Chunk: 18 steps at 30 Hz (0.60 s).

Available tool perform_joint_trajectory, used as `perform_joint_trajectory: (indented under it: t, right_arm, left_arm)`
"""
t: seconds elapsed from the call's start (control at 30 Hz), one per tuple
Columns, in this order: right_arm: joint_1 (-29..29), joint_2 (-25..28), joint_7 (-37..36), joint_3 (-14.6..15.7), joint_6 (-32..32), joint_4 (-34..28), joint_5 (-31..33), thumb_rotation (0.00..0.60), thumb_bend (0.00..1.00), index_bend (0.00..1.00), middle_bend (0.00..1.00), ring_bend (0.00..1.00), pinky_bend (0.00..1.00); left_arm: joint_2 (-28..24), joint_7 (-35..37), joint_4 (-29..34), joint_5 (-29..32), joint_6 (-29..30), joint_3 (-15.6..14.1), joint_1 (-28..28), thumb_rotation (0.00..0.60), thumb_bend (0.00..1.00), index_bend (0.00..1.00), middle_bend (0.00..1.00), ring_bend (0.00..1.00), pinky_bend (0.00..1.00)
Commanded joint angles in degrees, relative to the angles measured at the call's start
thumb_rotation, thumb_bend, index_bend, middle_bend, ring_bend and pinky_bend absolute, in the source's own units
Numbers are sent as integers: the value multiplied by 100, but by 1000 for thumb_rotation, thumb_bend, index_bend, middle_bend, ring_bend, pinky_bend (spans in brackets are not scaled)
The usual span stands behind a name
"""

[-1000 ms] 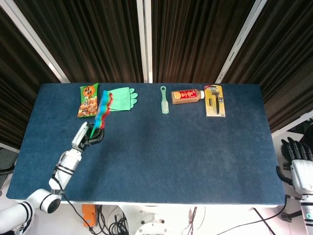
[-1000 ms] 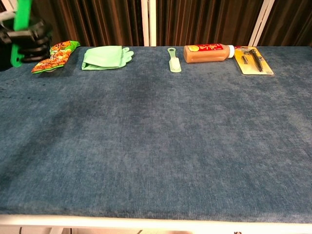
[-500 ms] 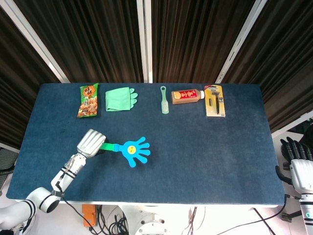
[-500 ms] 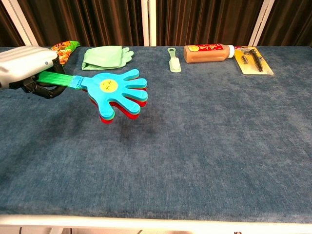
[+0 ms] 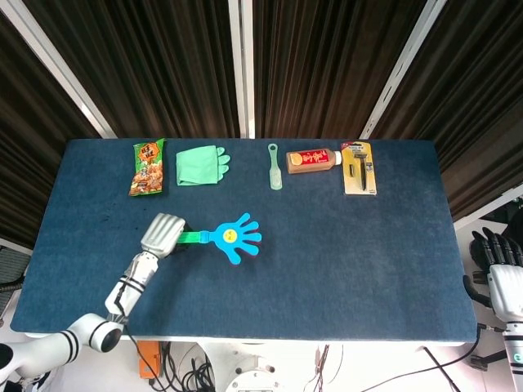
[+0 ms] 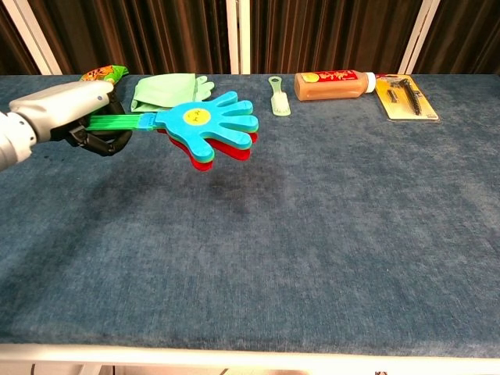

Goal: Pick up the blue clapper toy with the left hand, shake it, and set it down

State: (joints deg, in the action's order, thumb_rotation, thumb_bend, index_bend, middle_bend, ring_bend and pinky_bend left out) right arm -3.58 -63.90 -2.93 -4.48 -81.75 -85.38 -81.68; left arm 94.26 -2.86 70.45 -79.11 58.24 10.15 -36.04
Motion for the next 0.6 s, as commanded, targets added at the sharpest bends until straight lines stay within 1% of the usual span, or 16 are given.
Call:
perform_joint_trajectory:
  t: [0.03, 0.07, 0.1, 0.13, 0.17, 0.2, 0.23, 0.27, 0.33, 0.43, 0.57, 0.6]
  right_arm:
    - [3, 0, -31, -2, 11, 30, 14, 600, 306, 0, 0, 0, 0]
    - [0, 0, -40, -2, 17, 37, 14, 600, 306, 0, 0, 0, 0]
    - [3, -3, -48, -1, 18, 42, 17, 600, 307, 0, 0, 0, 0]
    - [5, -6, -55, 1, 13, 46, 12, 600, 307, 0, 0, 0, 0]
    - [8, -8, -59, 3, 5, 47, 5, 600, 307, 0, 0, 0, 0]
    - [11, -9, -58, 4, -4, 47, -1, 600, 307, 0, 0, 0, 0]
    - [14, -9, -52, 3, -16, 45, -7, 600, 307, 0, 0, 0, 0]
    - [16, -7, -47, 1, -25, 41, -9, 600, 307, 0, 0, 0, 0]
    - [18, -1, -37, -3, -39, 27, -12, 600, 307, 0, 0, 0, 0]
    - [14, 0, -14, 1, -46, 6, -31, 600, 307, 0, 0, 0, 0]
    - [5, -11, 23, 4, -42, -19, -43, 600, 307, 0, 0, 0, 0]
    - [1, -15, 37, 0, -47, -27, -46, 600, 307, 0, 0, 0, 0]
  left_arm:
    - [162, -587, 206, 394, -7, 100, -50, 492, 484, 798, 882, 838, 861]
    - [118, -575, 263, 403, -76, 65, -60, 390, 448, 577, 716, 644, 690]
    - [58, -583, 324, 414, -150, 34, -74, 304, 413, 366, 530, 440, 502]
    - [-7, -626, 387, 394, -150, 22, -87, 261, 373, 190, 347, 246, 313]
    - [-33, -636, 421, 356, -93, 23, -86, 243, 333, 75, 194, 103, 165]
    - [-59, -599, 468, 328, -45, 25, -76, 240, 289, 10, 72, 17, 53]
    - [-98, -536, 527, 282, 35, 32, -59, 240, 249, 0, 18, 0, 14]
    - [-134, -508, 559, 241, 92, 27, -46, 239, 216, 0, 1, 0, 2]
    - [-258, -521, 665, 211, 134, -9, -16, 243, 169, 0, 0, 0, 0]
    - [-475, -661, 889, 293, 157, -60, 59, 282, 138, 0, 0, 0, 0]
    - [-767, -987, 1167, 381, 309, -178, 230, 301, 136, 0, 0, 0, 0]
    - [-862, -1039, 1252, 388, 355, -233, 294, 314, 136, 0, 0, 0, 0]
